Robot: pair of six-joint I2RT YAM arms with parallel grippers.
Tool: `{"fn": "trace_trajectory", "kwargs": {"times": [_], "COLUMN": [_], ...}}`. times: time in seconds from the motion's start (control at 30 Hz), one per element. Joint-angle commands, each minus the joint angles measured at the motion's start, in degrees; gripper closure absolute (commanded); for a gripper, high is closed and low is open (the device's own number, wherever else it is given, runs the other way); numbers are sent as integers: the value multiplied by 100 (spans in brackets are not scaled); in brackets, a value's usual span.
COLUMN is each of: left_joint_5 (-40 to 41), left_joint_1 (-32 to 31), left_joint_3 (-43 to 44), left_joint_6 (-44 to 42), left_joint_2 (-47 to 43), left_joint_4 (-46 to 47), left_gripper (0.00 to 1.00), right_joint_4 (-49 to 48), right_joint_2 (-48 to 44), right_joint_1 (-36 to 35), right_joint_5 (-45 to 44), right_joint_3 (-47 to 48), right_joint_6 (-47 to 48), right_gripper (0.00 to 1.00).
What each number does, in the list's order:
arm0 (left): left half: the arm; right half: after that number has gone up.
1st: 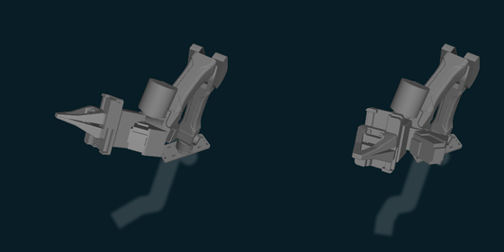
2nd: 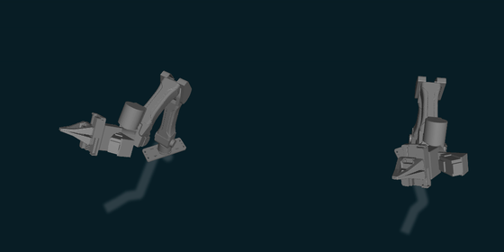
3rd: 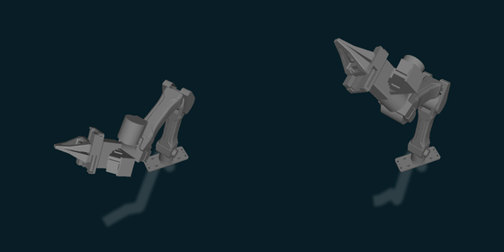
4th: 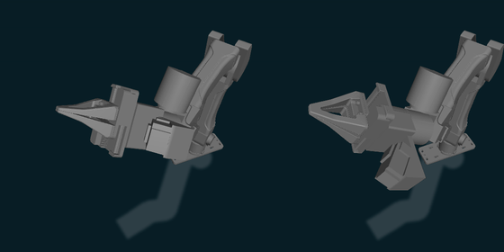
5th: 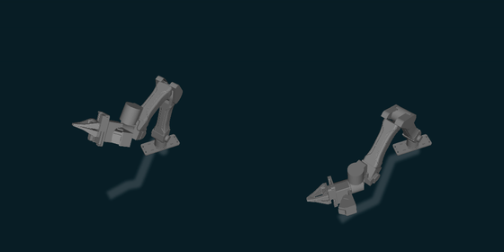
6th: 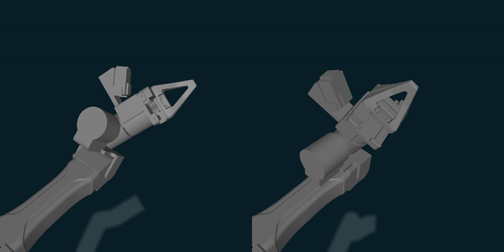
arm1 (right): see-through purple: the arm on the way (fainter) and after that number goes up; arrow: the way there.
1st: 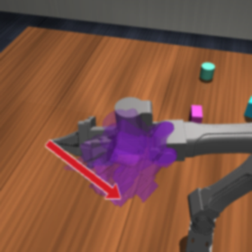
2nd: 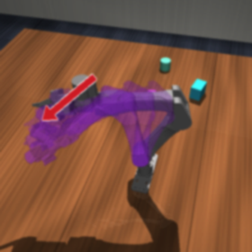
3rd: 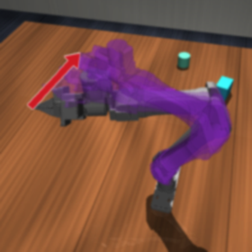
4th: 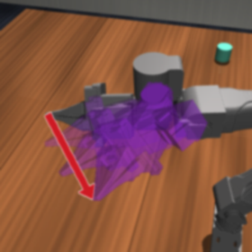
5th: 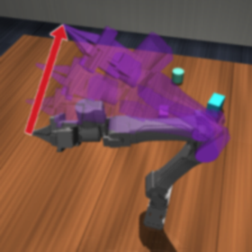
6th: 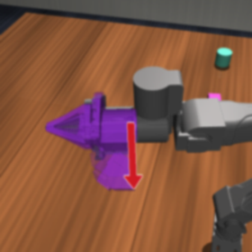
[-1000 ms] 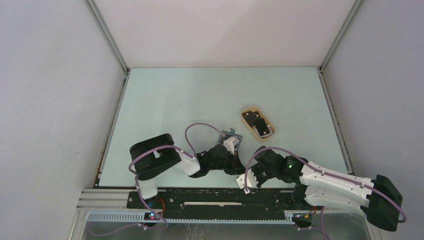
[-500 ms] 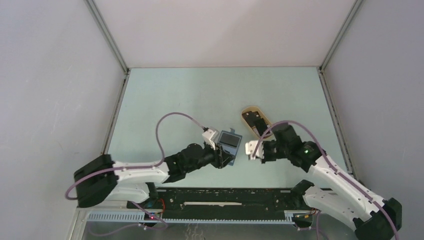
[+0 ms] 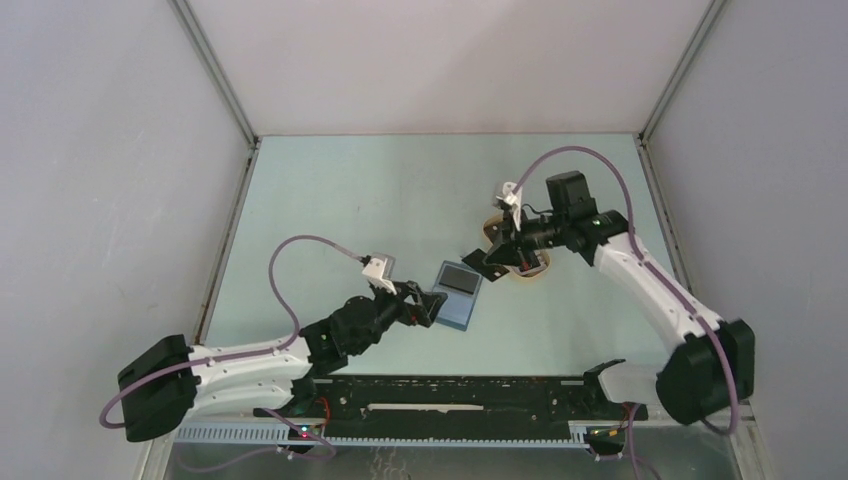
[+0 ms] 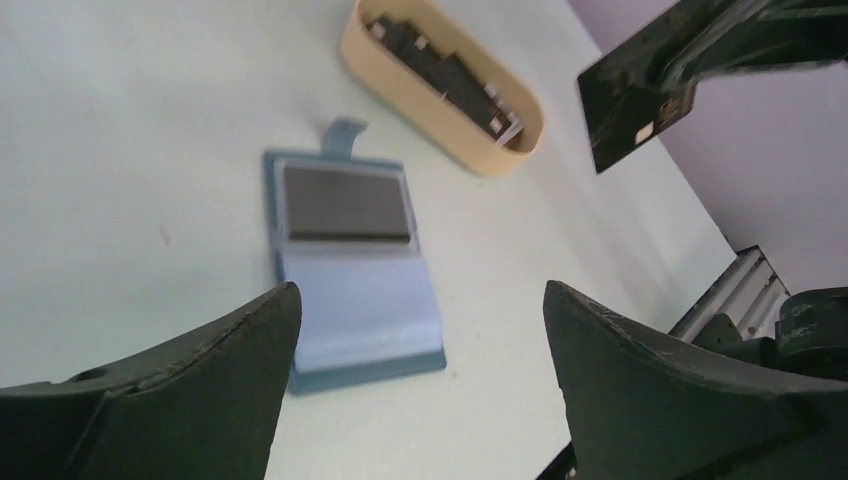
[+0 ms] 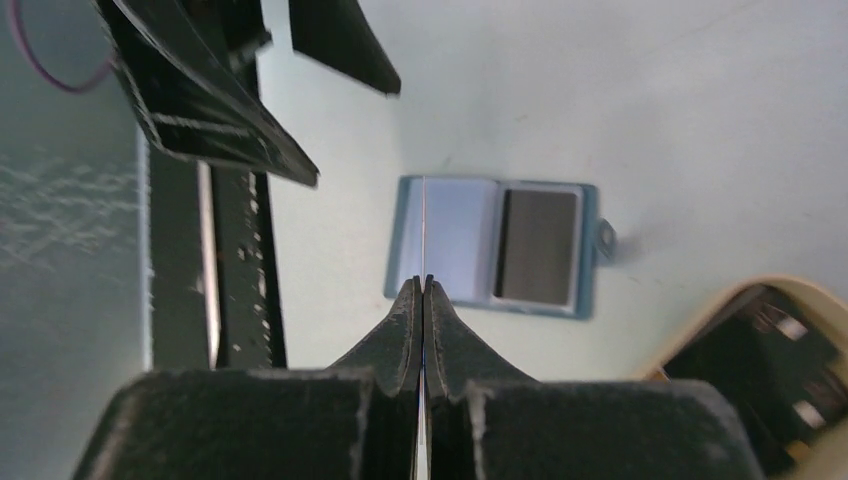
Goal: Put the credit cards into the card holder
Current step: Pick up the credit card at the corner of the board, then insert the credit card into the card holder.
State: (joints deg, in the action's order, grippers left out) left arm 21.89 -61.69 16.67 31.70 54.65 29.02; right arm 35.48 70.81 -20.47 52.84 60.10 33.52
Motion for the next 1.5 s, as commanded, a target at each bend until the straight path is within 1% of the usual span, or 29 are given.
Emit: {"fn": "trace_trajectory", "kwargs": {"times": [0.0, 0.03, 0.07, 0.17, 0.27, 0.5, 0.77, 0.83, 0.87, 1.03, 1.27, 1.47], "left_joint_5": [299, 315, 309, 193, -25, -116, -110, -108, -94, -63, -70, -56], "left_joint_1": [34, 34, 34, 30, 13, -35, -39, -28, -23, 104, 218, 253], "left_joint_3": [-690, -858, -973, -1077, -923, -643, -371, -311, -291, -318, -318, -330], "left_joint_6": [1768, 2149, 2625, 3356, 3790, 4519, 4888, 4963, 5013, 5151, 5046, 4976], "left_joint_2": [106, 156, 217, 522, 1069, 2109, 3009, 3198, 3313, 3575, 3602, 3531], "left_joint_4": [353, 468, 579, 693, 692, 765, 1053, 1056, 1056, 1054, 1054, 1054], "left_gripper": [8, 12, 18, 33, 39, 40, 38, 39, 41, 44, 44, 45], "right_joint_4": [-696, -805, -904, -1014, -1062, -1421, -1335, -1311, -1274, -1141, -1040, -917], "right_joint_2": [739, 908, 1062, 1443, 1811, 2422, 2864, 2929, 2964, 3089, 3112, 3316], "right_joint_1": [-203, -211, -196, -135, -125, -184, -249, -300, -338, -431, -570, -644], "right_joint_5": [606, 602, 592, 501, 377, -180, -493, -522, -553, -955, -1552, -1766], "right_joint_3": [372, 402, 414, 422, 423, 426, 676, 708, 753, 916, 1039, 1208], "right_joint_6": [-1374, -1553, -1712, -1851, -1988, -2460, -2228, -2181, -2154, -2031, -1653, -1581], "right_gripper": [100, 100, 100, 100, 100, 100, 100, 100, 100, 100, 100, 100]}}
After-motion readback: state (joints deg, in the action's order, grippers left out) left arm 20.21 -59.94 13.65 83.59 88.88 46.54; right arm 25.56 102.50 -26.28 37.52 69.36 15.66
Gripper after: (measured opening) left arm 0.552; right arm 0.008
